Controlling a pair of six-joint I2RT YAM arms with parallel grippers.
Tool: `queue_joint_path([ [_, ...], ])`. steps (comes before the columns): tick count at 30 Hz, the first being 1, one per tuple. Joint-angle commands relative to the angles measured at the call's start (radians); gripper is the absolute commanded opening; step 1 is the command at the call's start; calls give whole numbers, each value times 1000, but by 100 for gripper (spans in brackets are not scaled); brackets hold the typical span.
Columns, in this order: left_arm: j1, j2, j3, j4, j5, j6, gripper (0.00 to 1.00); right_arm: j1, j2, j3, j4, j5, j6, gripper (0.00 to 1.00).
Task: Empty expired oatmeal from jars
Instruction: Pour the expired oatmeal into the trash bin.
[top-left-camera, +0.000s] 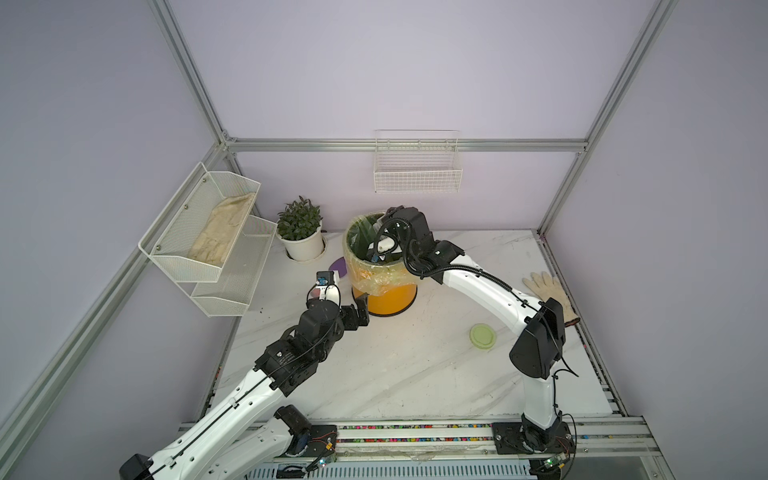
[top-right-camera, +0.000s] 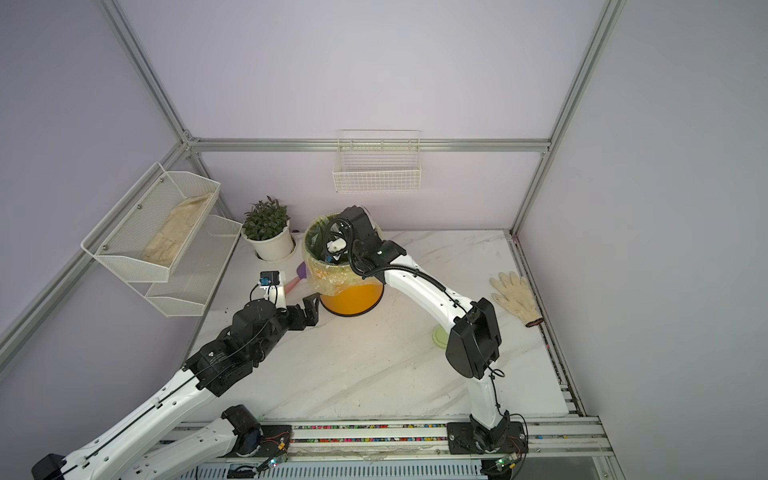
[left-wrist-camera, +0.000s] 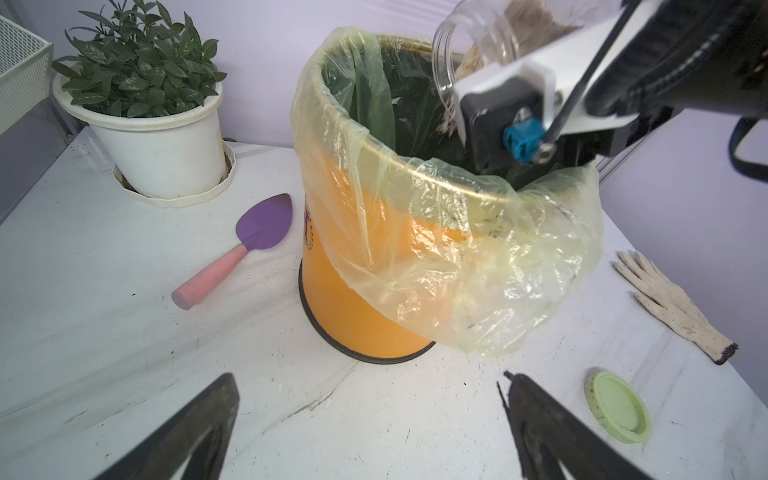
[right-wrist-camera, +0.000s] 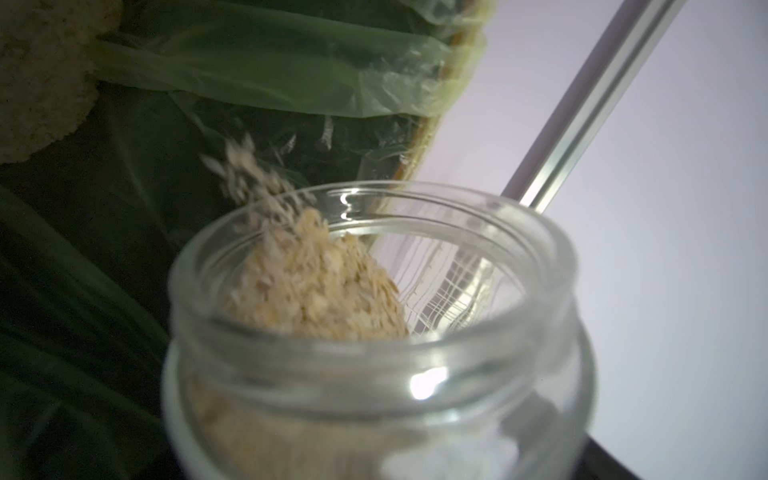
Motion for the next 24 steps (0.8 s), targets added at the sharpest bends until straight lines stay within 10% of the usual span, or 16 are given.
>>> queue_joint_path([
  [1, 9, -15, -22, 17, 15, -10, 100, 6, -58, -3, 174, 43, -187, 0],
  [24, 12, -54, -50, 5, 27, -19, 100, 47, -6, 65, 294, 147, -522, 1],
])
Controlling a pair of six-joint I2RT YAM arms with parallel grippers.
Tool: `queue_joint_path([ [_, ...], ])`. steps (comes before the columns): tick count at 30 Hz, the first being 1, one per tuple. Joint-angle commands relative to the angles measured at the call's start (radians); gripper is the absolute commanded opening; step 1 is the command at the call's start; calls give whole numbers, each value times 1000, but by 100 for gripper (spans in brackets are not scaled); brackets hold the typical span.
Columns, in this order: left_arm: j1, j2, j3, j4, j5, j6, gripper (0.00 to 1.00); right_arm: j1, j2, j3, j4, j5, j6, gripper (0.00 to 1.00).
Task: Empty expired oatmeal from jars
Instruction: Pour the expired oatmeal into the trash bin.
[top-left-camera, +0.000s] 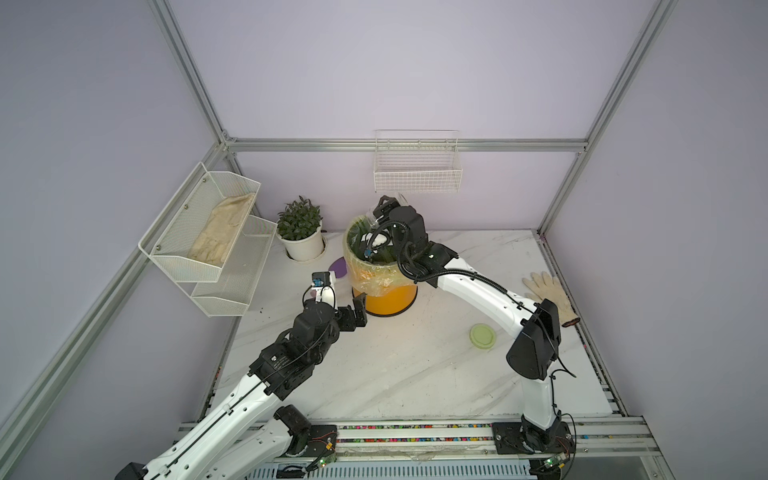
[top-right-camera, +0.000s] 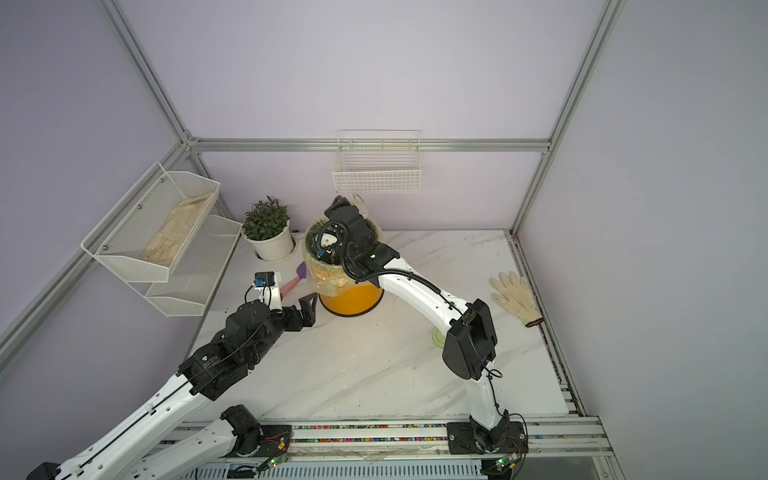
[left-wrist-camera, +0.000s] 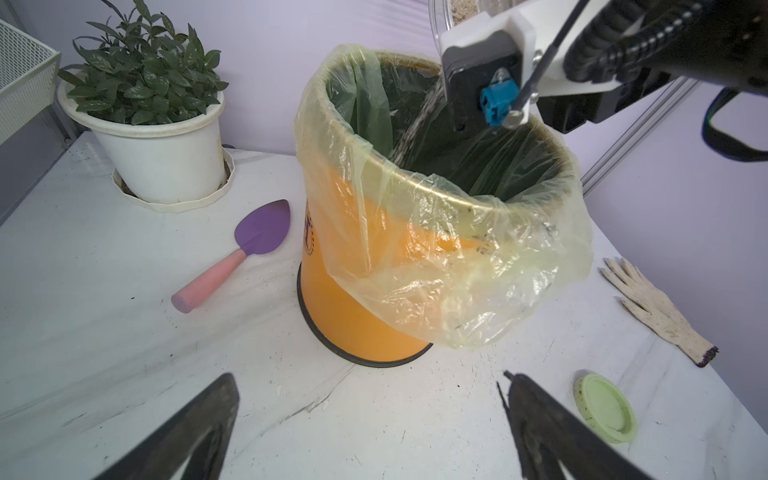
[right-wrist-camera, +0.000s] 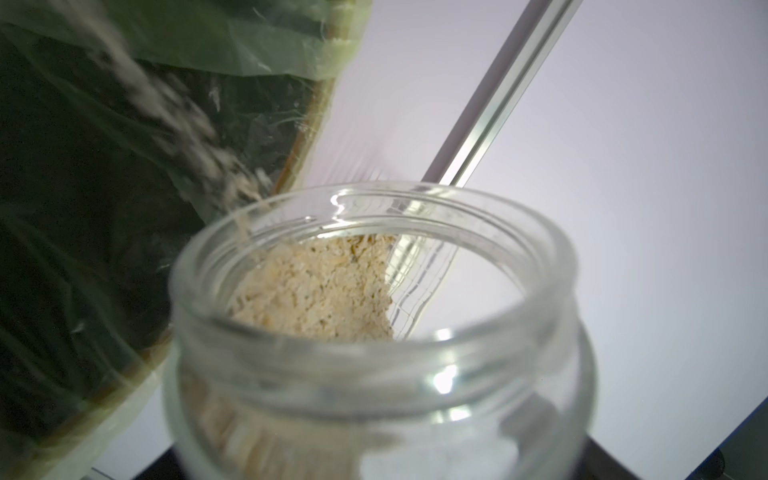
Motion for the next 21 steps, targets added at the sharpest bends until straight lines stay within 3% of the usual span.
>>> queue_joint_path([
  [1, 6, -18, -42, 12, 13, -17, 100, 6, -21, 36, 129, 44, -425, 1],
  [5, 6, -36, -55, 15, 18, -20, 100, 7, 40, 158, 90, 107, -473, 2],
  [8, 6, -52, -58, 7, 12, -14, 100, 8, 11, 111, 85, 123, -553, 2],
  [11, 6, -66, -61, 5, 11, -11, 100, 24, -13, 91, 16, 146, -558, 3],
  [21, 6, -89, -68, -2, 13, -5, 100, 38, 47, 261, -294, 307, -559, 5],
])
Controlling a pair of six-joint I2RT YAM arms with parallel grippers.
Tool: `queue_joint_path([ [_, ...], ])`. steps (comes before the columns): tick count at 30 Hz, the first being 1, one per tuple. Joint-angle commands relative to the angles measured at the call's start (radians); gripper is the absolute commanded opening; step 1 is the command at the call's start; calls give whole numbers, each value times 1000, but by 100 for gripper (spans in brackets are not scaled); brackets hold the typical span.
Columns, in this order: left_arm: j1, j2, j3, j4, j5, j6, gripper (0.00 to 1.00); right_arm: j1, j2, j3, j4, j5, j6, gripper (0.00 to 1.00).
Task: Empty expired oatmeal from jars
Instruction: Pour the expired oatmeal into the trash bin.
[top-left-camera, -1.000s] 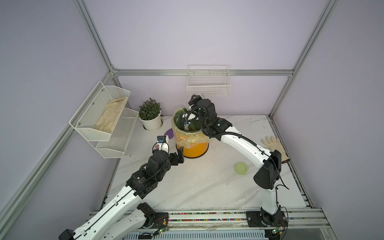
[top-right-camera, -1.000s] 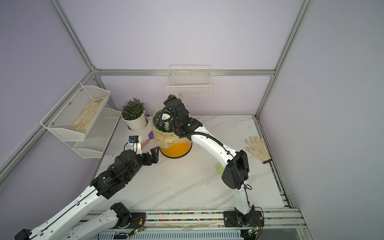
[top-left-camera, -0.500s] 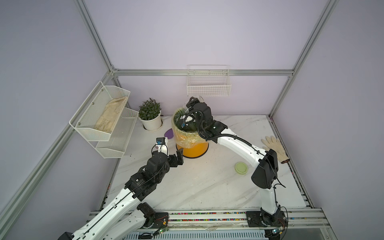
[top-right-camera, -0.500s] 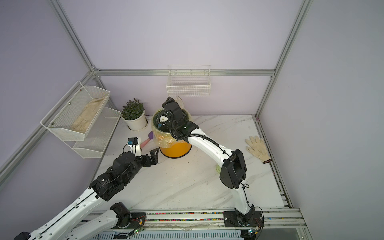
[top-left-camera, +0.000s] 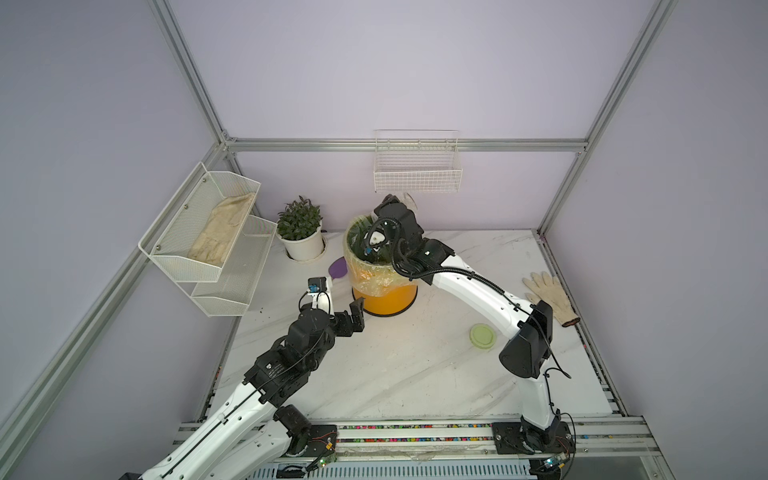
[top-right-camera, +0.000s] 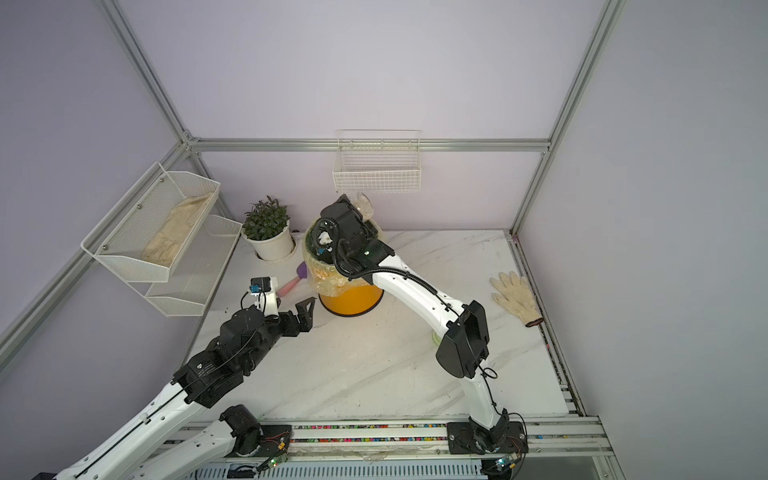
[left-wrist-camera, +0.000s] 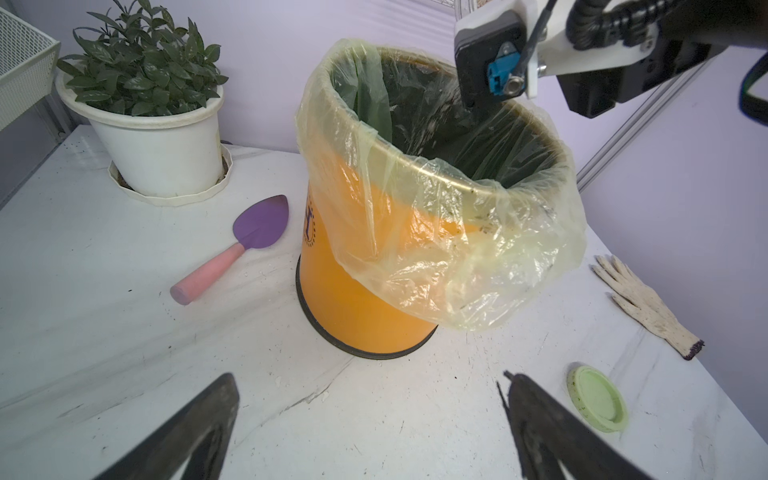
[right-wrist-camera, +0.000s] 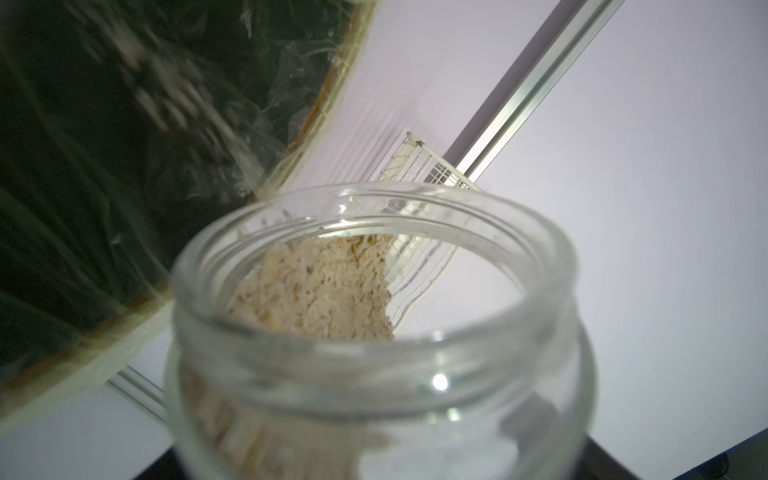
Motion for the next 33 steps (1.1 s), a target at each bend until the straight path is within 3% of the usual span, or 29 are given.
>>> queue_joint_path([
  [1, 6, -29, -30, 3, -1, -2, 100, 6, 6, 96, -106, 127, -559, 5],
  [4, 6, -39, -36, 7, -7, 1, 100, 6, 46, 154, -213, 227, -555, 4],
  [17, 6, -90, -67, 5, -11, -14, 100, 21, 267, 386, -272, 459, -557, 4],
  [28, 6, -113, -101, -6, -24, -13, 100, 17, 268, 456, -294, 454, -559, 4],
  [33, 6, -104, -101, 7, -21, -19, 100, 16, 223, 352, -227, 463, -557, 4],
])
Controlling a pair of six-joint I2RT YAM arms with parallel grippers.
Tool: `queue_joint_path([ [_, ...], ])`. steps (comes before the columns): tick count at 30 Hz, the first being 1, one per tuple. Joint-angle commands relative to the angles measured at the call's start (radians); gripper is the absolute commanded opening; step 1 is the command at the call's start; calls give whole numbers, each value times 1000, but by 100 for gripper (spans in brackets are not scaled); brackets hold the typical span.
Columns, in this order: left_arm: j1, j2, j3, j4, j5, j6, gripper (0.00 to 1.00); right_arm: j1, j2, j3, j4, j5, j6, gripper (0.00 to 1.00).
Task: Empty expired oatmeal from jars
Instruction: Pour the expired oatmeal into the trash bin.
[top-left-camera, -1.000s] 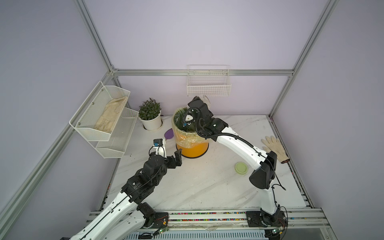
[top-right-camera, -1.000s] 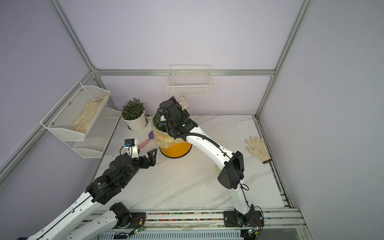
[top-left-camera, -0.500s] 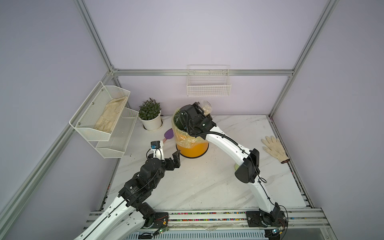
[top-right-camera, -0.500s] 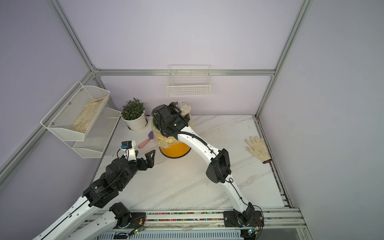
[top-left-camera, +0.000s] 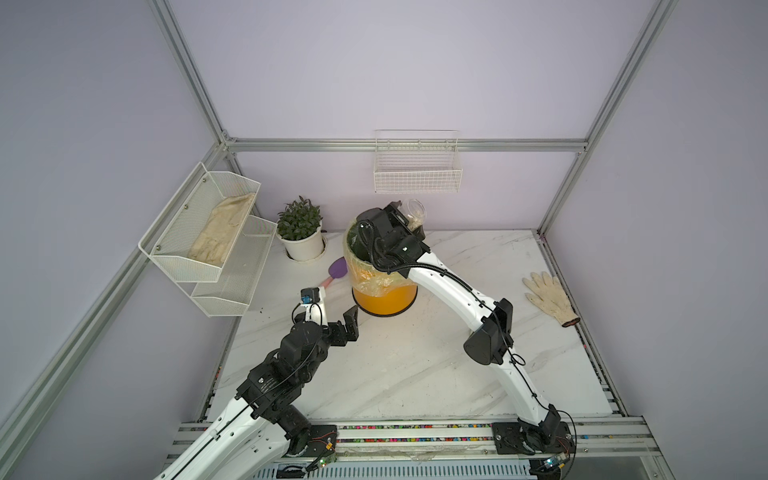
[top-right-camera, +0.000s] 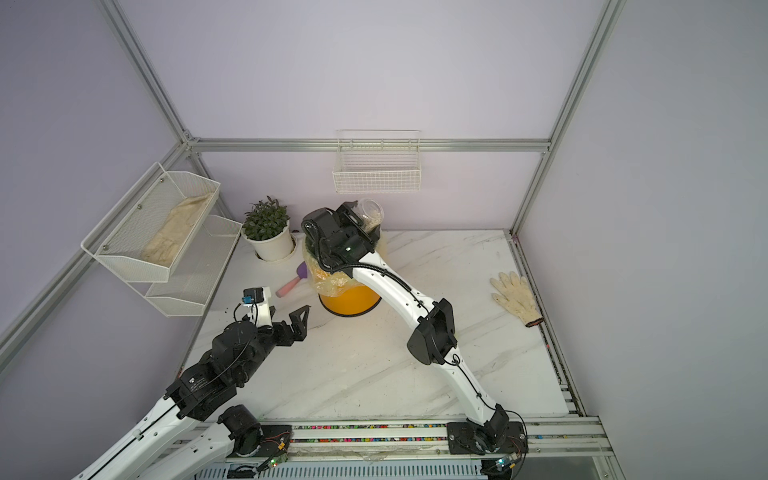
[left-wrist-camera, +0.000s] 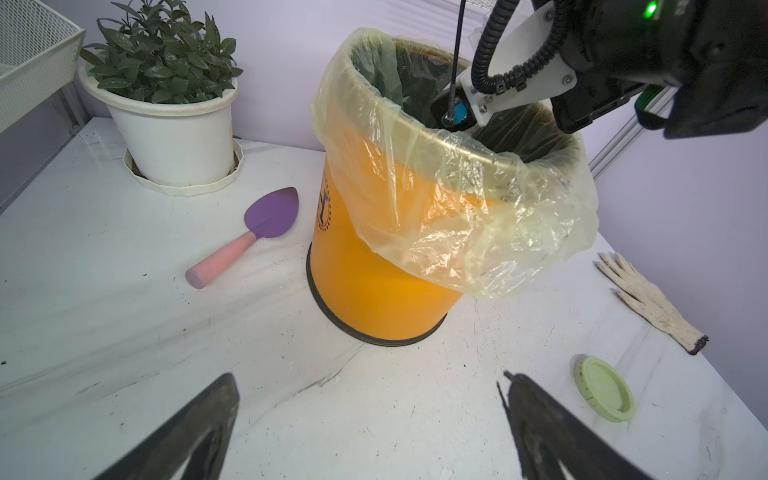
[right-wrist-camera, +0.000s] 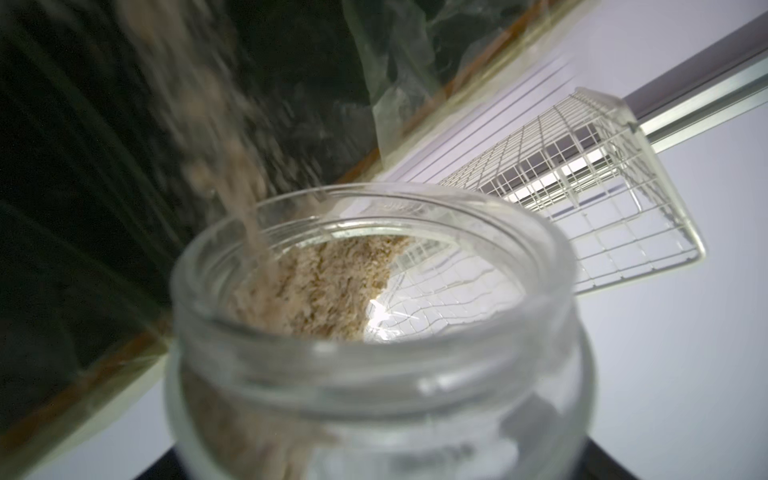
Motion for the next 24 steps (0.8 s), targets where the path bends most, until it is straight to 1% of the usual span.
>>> queue_joint_path([
  [1, 6, 1, -19, 31, -13, -20, 100, 2, -88, -64, 89, 85, -559, 4],
  [3, 7, 4, -18, 35, -8, -20, 100, 1, -105, -106, 123, 83, -562, 4],
  [4, 6, 5, -16, 36, -5, -19, 100, 6, -100, -73, 100, 72, -563, 4],
  [6, 6, 3, -16, 31, -1, -17, 100, 26, -48, 75, 21, 55, -562, 4],
  [7, 6, 2, -17, 32, -2, -15, 100, 25, -25, 116, 14, 52, -563, 4],
  [8, 7, 2, -17, 31, -5, -15, 100, 17, -14, 116, 19, 83, -556, 4],
  [10, 6, 6, -15, 34, -6, -11, 100, 6, -47, 13, 41, 106, -521, 4],
  [11, 6, 10, -8, 30, -3, -8, 100, 5, -90, -72, 122, 104, -559, 4],
  [12, 6, 13, 0, 21, 2, -6, 100, 12, -117, -111, 138, 49, -564, 4],
  [14, 7, 10, 2, 20, 0, -8, 100, 26, -99, -47, 67, 75, -559, 4],
  [16, 6, 4, -6, 31, -2, -9, 100, 12, -77, -62, 78, 117, -515, 4],
  [17, 7, 4, -4, 34, -5, -10, 100, 8, -84, -90, 78, 109, -500, 4],
  [19, 6, 6, 2, 34, 1, -14, 100, 12, -114, -159, 221, 55, -562, 3],
  [21, 7, 6, 7, 32, 6, -15, 100, 28, -77, -40, 102, 44, -559, 4],
  [22, 7, 5, 7, 31, 5, -15, 100, 30, -58, -8, 94, 55, -553, 4],
  [23, 6, 2, 6, 32, 0, -18, 100, 27, -52, -12, 91, 75, -532, 3],
  [24, 7, 2, 5, 34, -1, -16, 100, 25, -70, -54, 90, 79, -524, 3],
])
